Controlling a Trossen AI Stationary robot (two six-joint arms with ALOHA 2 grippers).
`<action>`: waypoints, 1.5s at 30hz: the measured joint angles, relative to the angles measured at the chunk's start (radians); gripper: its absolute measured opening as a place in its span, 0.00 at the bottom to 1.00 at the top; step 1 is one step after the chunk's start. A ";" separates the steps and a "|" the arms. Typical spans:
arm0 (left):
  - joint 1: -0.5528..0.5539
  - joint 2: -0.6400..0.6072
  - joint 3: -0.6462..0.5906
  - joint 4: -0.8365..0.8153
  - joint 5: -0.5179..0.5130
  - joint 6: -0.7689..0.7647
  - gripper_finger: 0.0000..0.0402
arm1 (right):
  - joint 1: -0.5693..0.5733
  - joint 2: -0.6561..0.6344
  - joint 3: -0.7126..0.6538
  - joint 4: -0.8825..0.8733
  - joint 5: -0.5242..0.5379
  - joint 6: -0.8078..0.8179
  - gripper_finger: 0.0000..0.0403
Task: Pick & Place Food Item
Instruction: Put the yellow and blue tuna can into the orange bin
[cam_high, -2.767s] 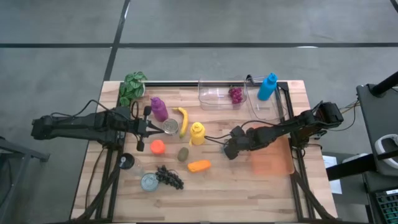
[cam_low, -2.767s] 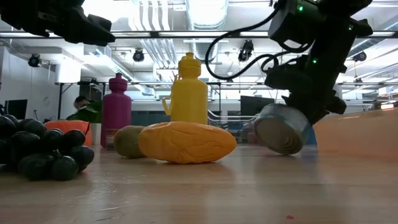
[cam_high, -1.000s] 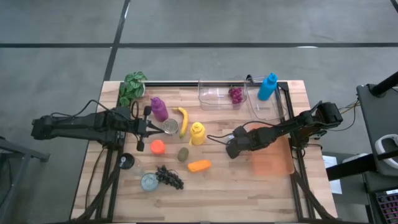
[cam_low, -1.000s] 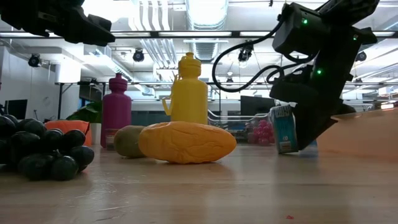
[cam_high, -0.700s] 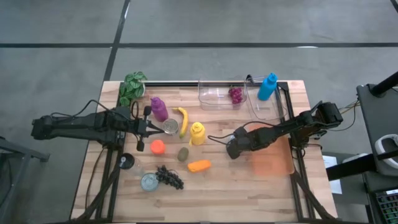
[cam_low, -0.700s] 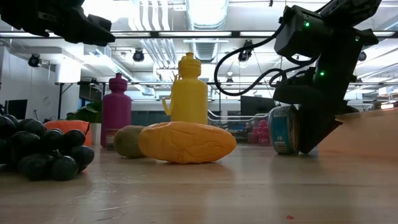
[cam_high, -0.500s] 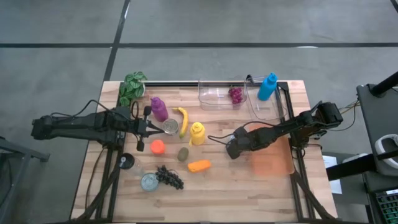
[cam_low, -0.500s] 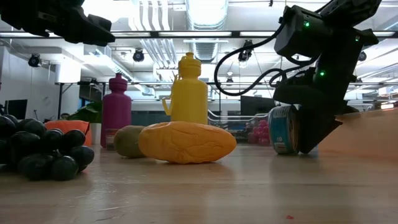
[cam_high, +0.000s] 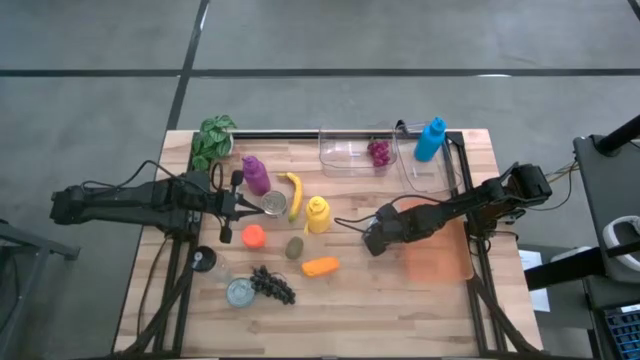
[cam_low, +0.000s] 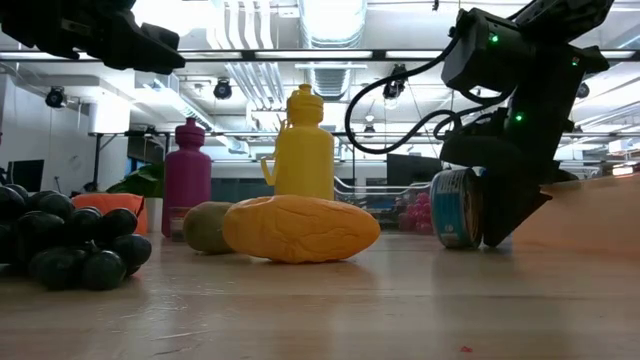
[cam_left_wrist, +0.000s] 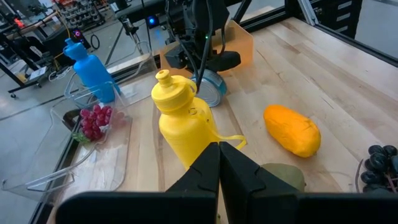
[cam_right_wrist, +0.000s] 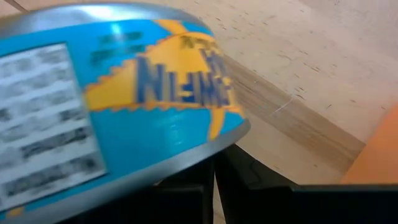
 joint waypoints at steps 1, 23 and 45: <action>0.000 0.000 0.000 0.000 0.000 0.000 0.03 | 0.000 -0.001 0.000 0.000 0.000 0.000 0.02; 0.000 0.000 0.000 0.000 0.000 -0.002 0.03 | 0.001 -0.041 0.000 -0.009 0.001 -0.011 0.02; 0.000 0.000 0.000 -0.001 0.000 0.001 0.03 | 0.002 -0.257 0.000 -0.154 0.114 -0.020 0.02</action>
